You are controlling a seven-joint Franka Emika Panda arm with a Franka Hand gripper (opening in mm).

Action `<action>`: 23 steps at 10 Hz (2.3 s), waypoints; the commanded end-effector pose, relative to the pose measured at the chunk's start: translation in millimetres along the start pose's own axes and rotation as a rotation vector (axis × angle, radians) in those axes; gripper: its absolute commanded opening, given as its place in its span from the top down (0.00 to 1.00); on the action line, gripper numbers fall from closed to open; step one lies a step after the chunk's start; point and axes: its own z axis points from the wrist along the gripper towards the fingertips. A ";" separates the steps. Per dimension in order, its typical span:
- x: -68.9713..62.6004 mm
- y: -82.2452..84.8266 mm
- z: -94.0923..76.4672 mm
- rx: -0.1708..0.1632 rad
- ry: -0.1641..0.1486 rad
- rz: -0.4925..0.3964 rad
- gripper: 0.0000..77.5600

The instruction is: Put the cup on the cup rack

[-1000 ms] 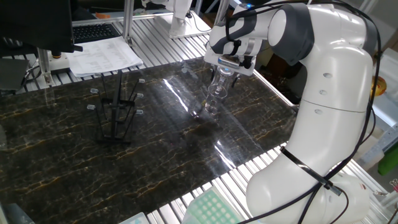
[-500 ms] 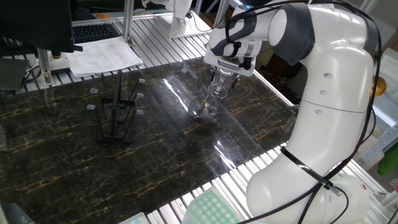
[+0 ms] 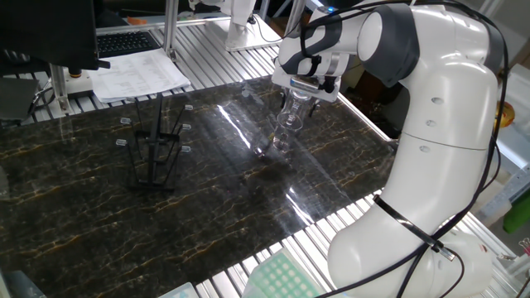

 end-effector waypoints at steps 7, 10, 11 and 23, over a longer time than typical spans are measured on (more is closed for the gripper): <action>-1.4 -0.3 -1.4 -0.001 -0.003 0.000 0.99; -1.4 -0.3 -1.4 -0.001 -0.003 0.000 0.99; -1.4 -0.3 -1.4 -0.001 -0.003 0.000 0.99; 34.7 17.0 -73.0 -0.051 -0.011 -0.137 0.99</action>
